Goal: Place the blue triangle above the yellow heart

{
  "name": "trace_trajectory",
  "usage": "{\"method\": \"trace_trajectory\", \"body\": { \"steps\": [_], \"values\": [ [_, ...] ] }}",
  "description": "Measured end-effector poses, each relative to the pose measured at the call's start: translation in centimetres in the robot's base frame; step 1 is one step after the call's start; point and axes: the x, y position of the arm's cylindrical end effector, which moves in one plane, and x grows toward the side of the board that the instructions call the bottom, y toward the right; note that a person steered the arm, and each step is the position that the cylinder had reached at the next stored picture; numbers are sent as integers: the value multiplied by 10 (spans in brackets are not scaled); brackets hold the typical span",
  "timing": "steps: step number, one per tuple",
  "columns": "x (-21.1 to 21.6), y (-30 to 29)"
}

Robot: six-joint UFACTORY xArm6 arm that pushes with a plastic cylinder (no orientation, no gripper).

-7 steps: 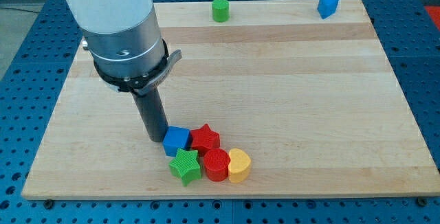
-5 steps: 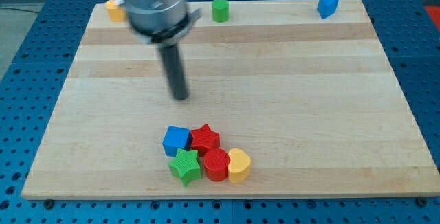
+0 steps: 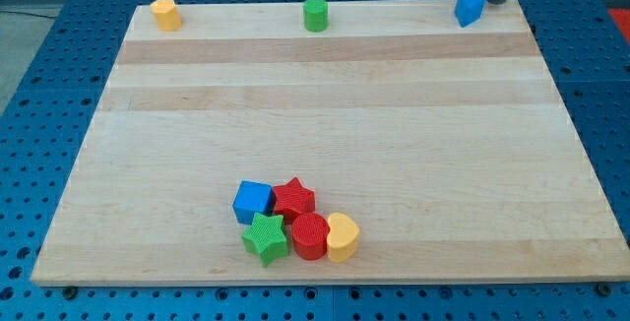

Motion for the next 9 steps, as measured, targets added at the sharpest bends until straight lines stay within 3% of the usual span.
{"method": "trace_trajectory", "body": {
  "steps": [5, 9],
  "values": [
    [76, -80],
    [196, -154]
  ]
}}
